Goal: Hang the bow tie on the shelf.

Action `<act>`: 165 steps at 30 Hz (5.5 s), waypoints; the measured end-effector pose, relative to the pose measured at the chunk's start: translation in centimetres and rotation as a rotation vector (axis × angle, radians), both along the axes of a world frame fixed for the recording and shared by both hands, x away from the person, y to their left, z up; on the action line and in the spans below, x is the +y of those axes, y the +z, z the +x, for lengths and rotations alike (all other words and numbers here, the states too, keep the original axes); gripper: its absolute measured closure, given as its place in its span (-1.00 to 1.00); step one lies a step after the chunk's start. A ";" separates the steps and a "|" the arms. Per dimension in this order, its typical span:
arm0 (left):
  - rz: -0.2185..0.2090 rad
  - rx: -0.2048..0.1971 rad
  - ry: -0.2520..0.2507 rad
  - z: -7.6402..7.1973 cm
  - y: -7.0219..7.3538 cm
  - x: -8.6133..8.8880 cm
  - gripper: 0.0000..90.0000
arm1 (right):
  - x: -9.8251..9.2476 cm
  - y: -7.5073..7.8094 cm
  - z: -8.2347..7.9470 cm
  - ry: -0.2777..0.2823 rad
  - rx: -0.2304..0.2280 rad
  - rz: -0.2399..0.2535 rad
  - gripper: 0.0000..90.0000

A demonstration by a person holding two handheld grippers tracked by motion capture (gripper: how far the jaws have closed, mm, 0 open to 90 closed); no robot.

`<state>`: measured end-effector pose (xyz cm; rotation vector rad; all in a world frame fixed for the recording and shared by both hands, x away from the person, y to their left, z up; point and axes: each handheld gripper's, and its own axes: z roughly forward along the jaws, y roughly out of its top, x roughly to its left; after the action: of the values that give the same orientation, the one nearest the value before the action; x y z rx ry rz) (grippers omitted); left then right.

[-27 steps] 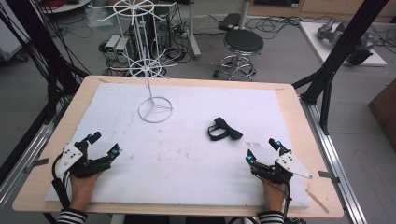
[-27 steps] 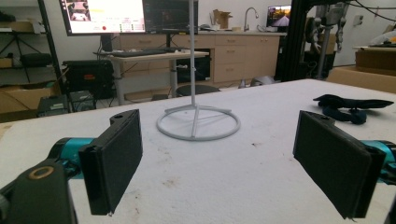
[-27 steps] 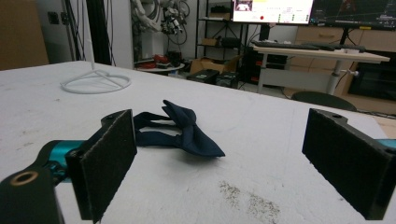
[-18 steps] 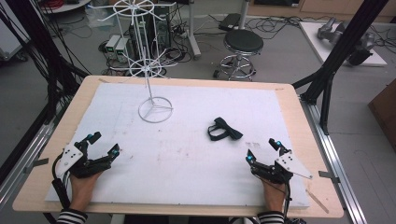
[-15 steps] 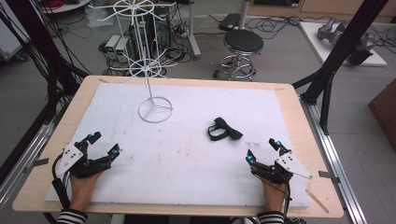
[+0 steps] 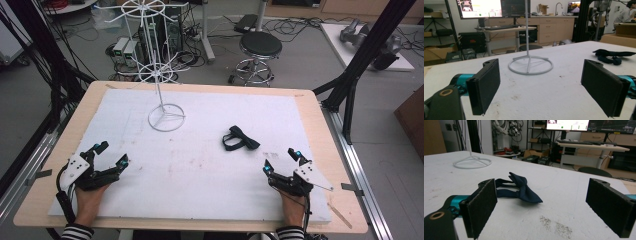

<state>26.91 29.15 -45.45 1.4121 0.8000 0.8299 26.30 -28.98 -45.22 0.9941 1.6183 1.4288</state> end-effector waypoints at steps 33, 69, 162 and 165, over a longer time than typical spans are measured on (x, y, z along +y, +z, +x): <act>0.010 0.003 0.006 0.0 0.0 -0.1 -0.64 | 2.6 4.6 3.5 0.085 0.161 -0.209 -0.80; 0.008 0.005 0.005 0.1 0.0 -0.1 -0.64 | 5.5 5.1 10.4 0.223 0.529 -0.427 -0.70; 0.008 0.004 0.007 0.0 0.0 -0.1 -0.64 | 9.0 7.7 10.0 0.251 0.321 -0.269 0.91; 0.007 0.004 0.007 0.0 0.0 -0.1 -0.64 | 9.6 8.2 10.0 0.261 0.305 -0.263 0.91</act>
<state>26.94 29.08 -45.43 1.4184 0.8061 0.8362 36.29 -19.43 -36.99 0.9030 2.1640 1.2252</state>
